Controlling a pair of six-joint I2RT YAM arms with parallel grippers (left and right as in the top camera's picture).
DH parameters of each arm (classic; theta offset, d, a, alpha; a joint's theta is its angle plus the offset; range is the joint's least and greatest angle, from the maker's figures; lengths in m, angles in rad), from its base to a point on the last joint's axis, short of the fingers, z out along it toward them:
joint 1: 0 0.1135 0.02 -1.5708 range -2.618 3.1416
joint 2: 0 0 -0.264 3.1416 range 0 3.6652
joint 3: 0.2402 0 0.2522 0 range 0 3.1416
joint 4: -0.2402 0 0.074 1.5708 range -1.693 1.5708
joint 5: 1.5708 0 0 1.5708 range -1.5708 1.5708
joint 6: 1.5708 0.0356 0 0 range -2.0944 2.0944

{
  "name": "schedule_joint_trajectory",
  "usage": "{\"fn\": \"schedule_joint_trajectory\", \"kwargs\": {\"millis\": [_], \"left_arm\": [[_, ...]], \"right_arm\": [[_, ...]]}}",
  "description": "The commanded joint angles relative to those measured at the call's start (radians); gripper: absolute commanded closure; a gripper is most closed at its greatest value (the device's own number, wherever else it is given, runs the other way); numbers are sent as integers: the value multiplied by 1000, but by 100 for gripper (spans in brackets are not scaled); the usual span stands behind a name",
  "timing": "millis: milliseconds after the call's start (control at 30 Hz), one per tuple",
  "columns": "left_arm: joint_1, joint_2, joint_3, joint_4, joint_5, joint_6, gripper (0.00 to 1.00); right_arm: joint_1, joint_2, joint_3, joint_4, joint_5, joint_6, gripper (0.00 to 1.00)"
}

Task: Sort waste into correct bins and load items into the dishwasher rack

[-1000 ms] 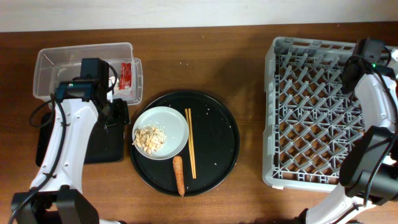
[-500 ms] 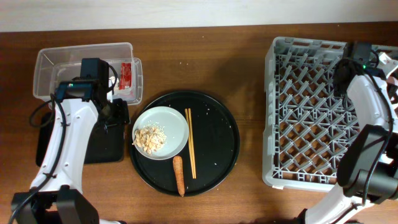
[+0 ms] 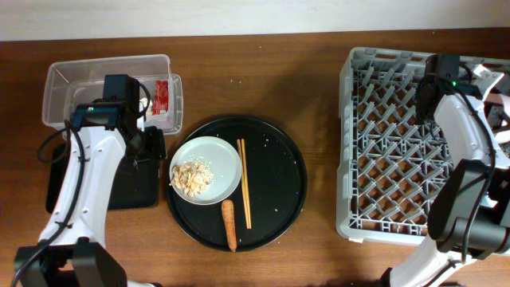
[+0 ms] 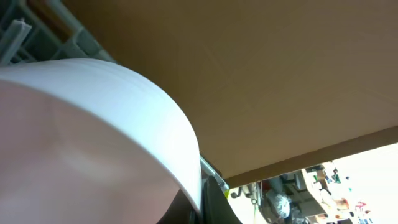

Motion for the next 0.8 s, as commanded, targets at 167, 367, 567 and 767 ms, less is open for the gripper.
{"fn": "schedule_joint_trajectory", "kwargs": {"millis": [167, 367, 567, 767], "left_arm": [[2, -21, 3, -5, 18, -10, 27], [3, -21, 3, -1, 18, -9, 27], [3, -21, 3, -1, 18, -9, 27], [2, -21, 3, -1, 18, -9, 22]], "right_arm": [[3, 43, -16, 8, -87, 13, 96], [19, 90, -16, -20, -88, 13, 96], [109, 77, -16, -285, -382, 61, 73], [109, -154, -12, -353, -528, 121, 23]]}}
